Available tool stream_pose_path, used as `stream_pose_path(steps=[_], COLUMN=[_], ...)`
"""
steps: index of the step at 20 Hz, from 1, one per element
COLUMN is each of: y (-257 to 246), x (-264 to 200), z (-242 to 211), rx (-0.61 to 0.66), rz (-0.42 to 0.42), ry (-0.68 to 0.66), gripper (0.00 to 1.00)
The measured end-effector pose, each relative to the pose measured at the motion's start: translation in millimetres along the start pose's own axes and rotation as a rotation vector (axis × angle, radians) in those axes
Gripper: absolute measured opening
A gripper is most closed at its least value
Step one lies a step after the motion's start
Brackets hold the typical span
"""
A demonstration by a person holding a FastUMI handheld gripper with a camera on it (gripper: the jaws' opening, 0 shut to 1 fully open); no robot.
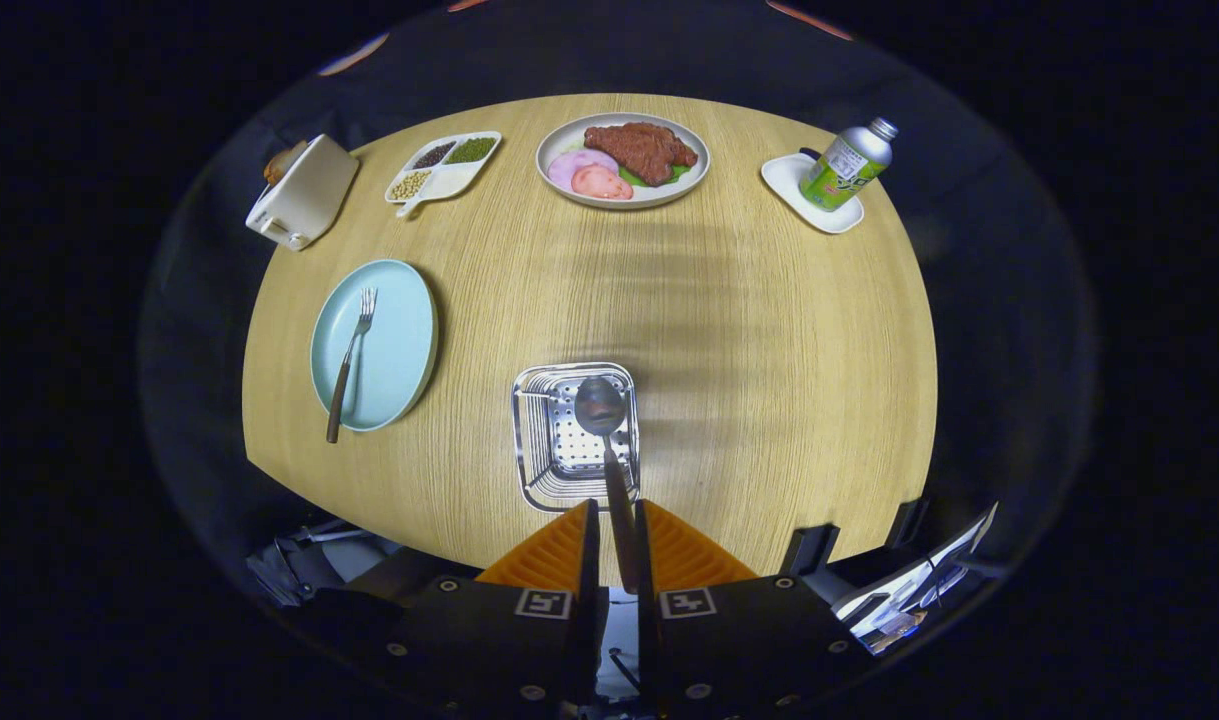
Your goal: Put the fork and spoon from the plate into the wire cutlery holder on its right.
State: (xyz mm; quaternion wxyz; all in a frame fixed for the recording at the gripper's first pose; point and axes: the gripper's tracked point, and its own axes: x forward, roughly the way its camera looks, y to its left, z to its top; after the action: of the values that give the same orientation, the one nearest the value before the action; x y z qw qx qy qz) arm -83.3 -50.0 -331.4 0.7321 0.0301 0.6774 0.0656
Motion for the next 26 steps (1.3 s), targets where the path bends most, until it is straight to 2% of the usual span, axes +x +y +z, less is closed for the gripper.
stream_pose_path(steps=[4,7,10,11,12,15,17,21,23,26], y=[38,66,90,95,96,109,116,120,135,167], x=[-30,-57,-87,-100,-112,-154,-171,-188,-181,-156], z=[34,60,93,105,119,149,159,164,164,161], rx=[0.062,0.079,0.084,0.074,0.073,0.082,0.086,0.059,0.028,0.009], rz=[0.136,0.238,0.306,0.314,0.305,0.297,0.278,0.150,0.108,0.111], ry=[-0.175,-0.331,-0.513,-0.599,-0.680,-0.905,-1.023,-1.186,-1.192,-1.150], gripper=[0.23,0.39,0.43,0.50,0.53,0.75,0.83,0.89,0.89,0.90])
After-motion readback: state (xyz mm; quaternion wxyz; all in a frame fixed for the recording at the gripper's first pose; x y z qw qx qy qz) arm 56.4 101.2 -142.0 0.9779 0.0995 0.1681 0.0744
